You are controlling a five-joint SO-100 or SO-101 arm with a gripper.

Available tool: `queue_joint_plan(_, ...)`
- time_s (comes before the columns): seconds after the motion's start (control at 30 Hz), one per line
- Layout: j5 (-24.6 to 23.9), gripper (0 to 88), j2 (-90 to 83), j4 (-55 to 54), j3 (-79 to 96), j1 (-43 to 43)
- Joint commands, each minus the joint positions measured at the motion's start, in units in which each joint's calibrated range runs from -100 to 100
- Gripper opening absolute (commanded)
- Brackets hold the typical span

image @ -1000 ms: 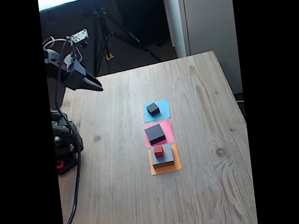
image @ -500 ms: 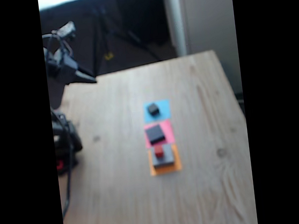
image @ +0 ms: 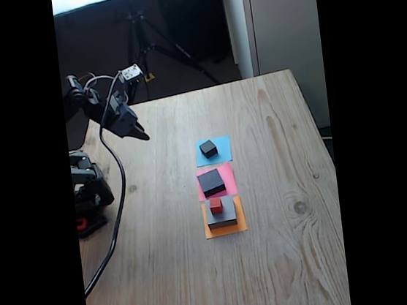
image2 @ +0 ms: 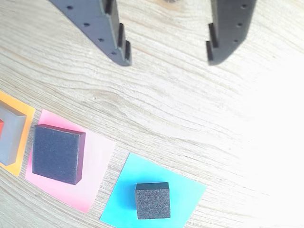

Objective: Tower of hanoi

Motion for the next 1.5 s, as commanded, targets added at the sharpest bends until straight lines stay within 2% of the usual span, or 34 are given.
queue_joint_plan(0.0,4.74,25.2,-1.80,-14.51,9.88,0.36)
queue_joint_plan(0.1,6.08,26.8,-1.57,-24.46,16.70,2.12)
queue_joint_plan(0.3,6.08,33.2,0.39,-55.95,34.79,5.63)
queue_joint_plan(0.47,6.08,36.0,2.44,-70.35,41.70,5.88)
queue_joint_plan(0.6,6.08,37.5,6.00,-87.43,49.79,6.38)
queue_joint_plan(1.07,6.08,37.5,29.16,-111.63,49.97,6.46)
queue_joint_plan(1.47,6.08,37.5,51.95,-129.52,41.61,5.12)
